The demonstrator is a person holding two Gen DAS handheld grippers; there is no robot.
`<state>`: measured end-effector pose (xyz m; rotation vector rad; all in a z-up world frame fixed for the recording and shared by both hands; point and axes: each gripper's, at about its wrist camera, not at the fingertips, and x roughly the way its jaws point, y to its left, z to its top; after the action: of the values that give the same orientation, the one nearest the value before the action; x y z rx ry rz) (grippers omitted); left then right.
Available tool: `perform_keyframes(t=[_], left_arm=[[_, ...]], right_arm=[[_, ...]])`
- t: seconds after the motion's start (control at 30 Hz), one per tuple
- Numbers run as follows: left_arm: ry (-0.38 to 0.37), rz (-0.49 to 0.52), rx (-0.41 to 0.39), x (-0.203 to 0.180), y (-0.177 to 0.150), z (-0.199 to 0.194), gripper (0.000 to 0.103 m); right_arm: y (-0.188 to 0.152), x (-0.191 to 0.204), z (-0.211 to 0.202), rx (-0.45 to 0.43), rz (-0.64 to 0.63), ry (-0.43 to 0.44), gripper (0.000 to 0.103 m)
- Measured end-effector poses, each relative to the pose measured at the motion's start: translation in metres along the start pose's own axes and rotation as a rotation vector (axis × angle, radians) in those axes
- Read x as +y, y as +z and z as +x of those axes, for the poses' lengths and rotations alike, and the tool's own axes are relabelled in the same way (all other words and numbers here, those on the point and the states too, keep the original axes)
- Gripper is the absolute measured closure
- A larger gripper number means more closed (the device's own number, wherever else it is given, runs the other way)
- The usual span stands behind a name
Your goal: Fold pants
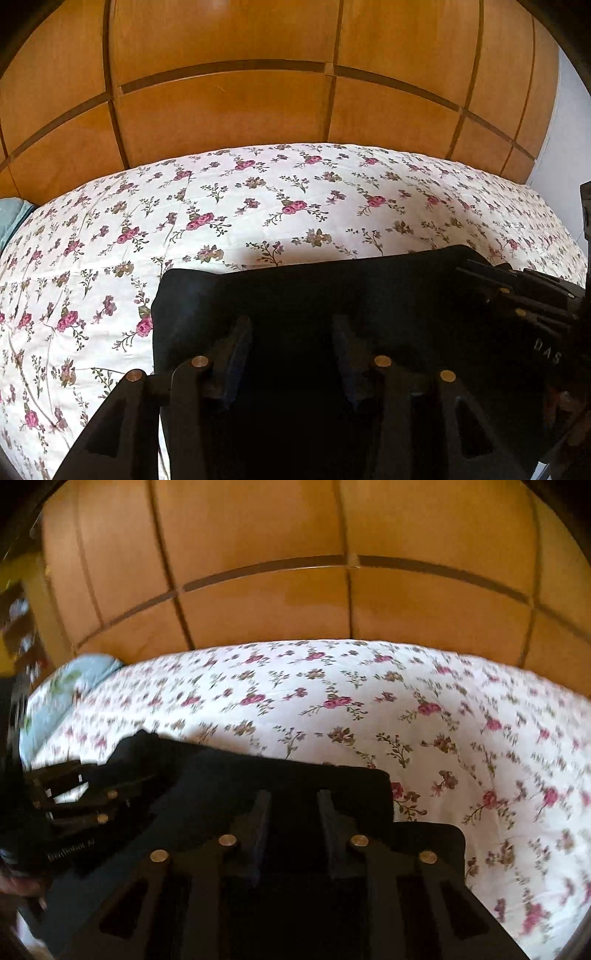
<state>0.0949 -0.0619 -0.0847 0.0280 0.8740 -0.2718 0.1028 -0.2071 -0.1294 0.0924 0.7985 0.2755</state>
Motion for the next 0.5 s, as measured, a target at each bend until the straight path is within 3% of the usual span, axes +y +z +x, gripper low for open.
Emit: perform_keyframes(t=[0.5], left_arm=[[-0.002,-0.033,-0.04,0.003,-0.021,-0.023,0.057]], right_arm=[[-0.019,0.012,-0.032,-0.021,-0.009,-0.033,0.083]])
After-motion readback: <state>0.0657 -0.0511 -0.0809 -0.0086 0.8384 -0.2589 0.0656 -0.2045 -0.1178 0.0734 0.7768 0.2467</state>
